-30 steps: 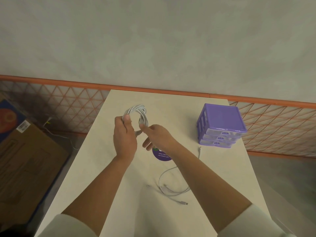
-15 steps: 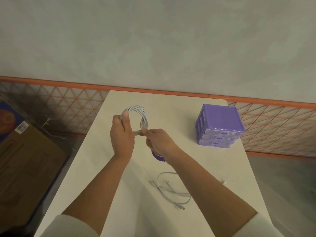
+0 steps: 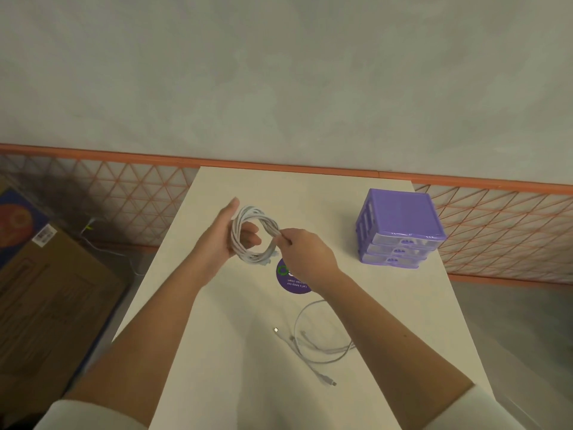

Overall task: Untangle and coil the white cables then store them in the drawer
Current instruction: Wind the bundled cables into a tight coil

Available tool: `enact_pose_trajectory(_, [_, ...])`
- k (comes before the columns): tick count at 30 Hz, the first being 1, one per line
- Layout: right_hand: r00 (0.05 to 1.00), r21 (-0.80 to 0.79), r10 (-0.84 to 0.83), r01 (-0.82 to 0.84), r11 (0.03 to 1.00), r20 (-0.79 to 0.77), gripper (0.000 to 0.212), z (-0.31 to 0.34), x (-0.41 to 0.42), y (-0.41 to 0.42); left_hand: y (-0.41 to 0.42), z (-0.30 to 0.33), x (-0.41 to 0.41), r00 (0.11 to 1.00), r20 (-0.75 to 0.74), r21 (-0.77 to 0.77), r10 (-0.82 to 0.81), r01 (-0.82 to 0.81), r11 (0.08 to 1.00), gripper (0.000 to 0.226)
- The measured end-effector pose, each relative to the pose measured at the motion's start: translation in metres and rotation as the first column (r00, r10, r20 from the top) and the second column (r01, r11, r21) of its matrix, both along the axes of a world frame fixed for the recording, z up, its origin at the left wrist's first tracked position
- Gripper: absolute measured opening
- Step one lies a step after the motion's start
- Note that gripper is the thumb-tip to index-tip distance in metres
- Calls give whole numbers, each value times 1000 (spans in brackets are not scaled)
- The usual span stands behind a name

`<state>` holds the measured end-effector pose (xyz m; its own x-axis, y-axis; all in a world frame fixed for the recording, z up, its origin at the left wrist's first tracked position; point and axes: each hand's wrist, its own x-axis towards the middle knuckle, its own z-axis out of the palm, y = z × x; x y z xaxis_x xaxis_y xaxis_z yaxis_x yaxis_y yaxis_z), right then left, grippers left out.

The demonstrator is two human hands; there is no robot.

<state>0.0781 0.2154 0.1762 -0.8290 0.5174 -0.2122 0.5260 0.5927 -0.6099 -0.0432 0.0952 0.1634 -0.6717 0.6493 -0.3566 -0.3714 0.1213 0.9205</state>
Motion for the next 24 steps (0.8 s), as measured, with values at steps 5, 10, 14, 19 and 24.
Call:
enact_pose_trajectory(5, [998,104,54,-51,993,-17,28,5,2,-8,8,12,-9,992,125,-49,-24,30,998,52])
enact_pose_trajectory(10, [996,104,-33,41,994,-81,27,0,2,-29,27,5,3,967,14,-146,254,-249,957,46])
enact_pose_trajectory(14, [995,180,-17,34,983,-98,23,-2,7,-25,28,2,0,951,-30,-155,309,-310,938,45])
enact_pose_trajectory(19, [989,128,-39,58,990,-141,20,-4,8,-7,18,4,-1,983,104,-40,153,-150,988,44])
enact_pose_trajectory(24, [997,174,32,-18,985,-76,38,-5,8,3,8,9,-4,978,207,8,-17,16,1000,54])
